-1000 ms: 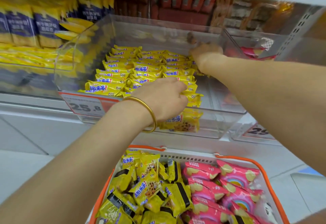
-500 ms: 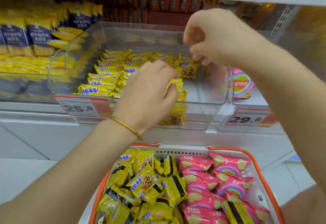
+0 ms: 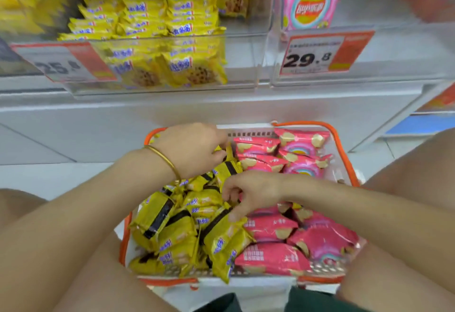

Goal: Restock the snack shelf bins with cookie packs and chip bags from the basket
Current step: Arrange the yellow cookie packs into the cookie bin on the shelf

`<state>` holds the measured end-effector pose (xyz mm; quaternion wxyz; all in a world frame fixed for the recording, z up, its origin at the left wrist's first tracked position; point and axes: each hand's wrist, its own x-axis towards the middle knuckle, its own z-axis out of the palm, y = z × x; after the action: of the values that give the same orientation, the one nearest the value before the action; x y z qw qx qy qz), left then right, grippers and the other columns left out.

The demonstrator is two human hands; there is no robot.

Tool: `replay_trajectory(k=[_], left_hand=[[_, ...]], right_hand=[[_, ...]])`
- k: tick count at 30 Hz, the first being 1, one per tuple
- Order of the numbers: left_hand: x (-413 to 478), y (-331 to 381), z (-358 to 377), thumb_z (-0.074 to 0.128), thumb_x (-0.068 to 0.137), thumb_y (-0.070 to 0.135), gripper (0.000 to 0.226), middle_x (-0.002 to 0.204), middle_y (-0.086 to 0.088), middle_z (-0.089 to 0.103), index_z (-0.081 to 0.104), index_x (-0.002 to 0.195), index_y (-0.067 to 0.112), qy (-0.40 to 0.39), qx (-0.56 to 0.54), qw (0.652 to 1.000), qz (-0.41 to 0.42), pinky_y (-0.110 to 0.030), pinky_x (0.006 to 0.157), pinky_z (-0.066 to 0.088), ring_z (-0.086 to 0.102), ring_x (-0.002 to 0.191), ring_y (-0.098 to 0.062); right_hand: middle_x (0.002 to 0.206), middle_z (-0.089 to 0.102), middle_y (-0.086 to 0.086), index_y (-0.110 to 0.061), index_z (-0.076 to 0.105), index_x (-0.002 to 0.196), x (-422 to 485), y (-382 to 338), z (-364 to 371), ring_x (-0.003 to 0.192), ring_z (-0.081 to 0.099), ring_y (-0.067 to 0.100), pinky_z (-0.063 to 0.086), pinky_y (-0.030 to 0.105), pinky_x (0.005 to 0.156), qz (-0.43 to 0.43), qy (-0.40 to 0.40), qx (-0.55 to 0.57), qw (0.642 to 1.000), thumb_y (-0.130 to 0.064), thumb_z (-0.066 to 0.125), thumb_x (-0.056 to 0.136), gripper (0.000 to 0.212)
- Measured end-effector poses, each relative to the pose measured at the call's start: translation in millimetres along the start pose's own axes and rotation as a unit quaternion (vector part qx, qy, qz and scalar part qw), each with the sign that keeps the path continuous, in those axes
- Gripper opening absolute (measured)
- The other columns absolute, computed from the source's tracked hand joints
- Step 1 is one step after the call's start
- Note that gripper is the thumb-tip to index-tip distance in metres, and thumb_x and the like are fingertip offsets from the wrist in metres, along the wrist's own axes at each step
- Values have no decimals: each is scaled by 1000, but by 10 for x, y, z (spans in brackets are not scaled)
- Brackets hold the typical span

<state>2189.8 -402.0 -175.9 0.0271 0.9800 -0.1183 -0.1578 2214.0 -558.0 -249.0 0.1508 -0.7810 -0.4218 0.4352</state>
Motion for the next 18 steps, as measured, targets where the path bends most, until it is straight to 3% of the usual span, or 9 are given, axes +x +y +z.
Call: replay_trajectory(k=[3, 5, 8, 11, 12, 14, 16, 18], left_hand=[[33, -3, 29, 44, 93, 35, 25, 111, -1, 57, 58, 113, 27, -12, 2, 1000, 8, -39, 83, 48, 56, 102, -23], [48, 7, 29, 45, 94, 33, 24, 110, -2, 56, 58, 112, 26, -17, -3, 1000, 15, -39, 84, 47, 55, 100, -21], [47, 26, 26, 45, 94, 33, 23, 112, 1, 58, 58, 112, 25, -31, -15, 999, 21, -37, 87, 46, 55, 101, -19], [30, 36, 22, 46, 95, 38, 26, 108, 3, 61, 60, 112, 24, -72, -64, 995, 15, -30, 86, 43, 56, 96, -15], [22, 42, 9, 46, 95, 39, 28, 104, 4, 62, 61, 112, 23, -85, -92, 992, 13, -26, 82, 41, 55, 92, -13], [4, 50, -29, 49, 92, 44, 32, 100, 7, 61, 60, 113, 21, -108, -145, 983, 6, -20, 72, 40, 54, 87, -10], [-15, 35, -75, 58, 87, 44, 35, 103, 8, 60, 59, 114, 23, -106, -181, 978, -7, -16, 69, 41, 54, 86, -8], [-29, 5, -125, 66, 84, 35, 32, 105, 4, 62, 60, 112, 23, -77, -206, 976, -16, -17, 67, 43, 54, 81, -11]], right_hand=[[117, 46, 6, -15, 49, 125, 88, 21, 209, 98, 50, 20, 45, 30, 79, -63, -33, -96, 993, -37, 78, 73, 64], [120, 46, 9, -12, 48, 126, 131, 20, 321, 107, 50, 26, 44, 36, 85, -77, -26, -129, 988, -31, 75, 77, 59], [118, 55, 10, -6, 54, 121, 136, 15, 276, 105, 52, 24, 39, 31, 81, -88, -7, -112, 990, -25, 66, 86, 41], [95, 63, 7, -3, 59, 112, 58, 88, -10, 74, 55, 10, 41, 19, 70, -69, 21, 4, 997, -19, 58, 92, 26], [89, 62, 7, -3, 58, 109, 8, 123, -118, 68, 56, 11, 46, 21, 70, -51, 27, 72, 996, -18, 55, 94, 22], [85, 60, 7, -5, 54, 107, -93, 194, -284, 72, 64, 20, 55, 29, 68, -21, 33, 195, 980, -16, 49, 97, 15], [84, 60, 7, -6, 52, 101, -199, 212, -394, 77, 65, 26, 56, 26, 64, -14, 39, 274, 961, -13, 44, 99, 11], [88, 62, 8, -5, 52, 104, -291, 167, -459, 75, 66, 21, 55, 23, 63, -15, 39, 314, 948, -14, 43, 99, 14]])
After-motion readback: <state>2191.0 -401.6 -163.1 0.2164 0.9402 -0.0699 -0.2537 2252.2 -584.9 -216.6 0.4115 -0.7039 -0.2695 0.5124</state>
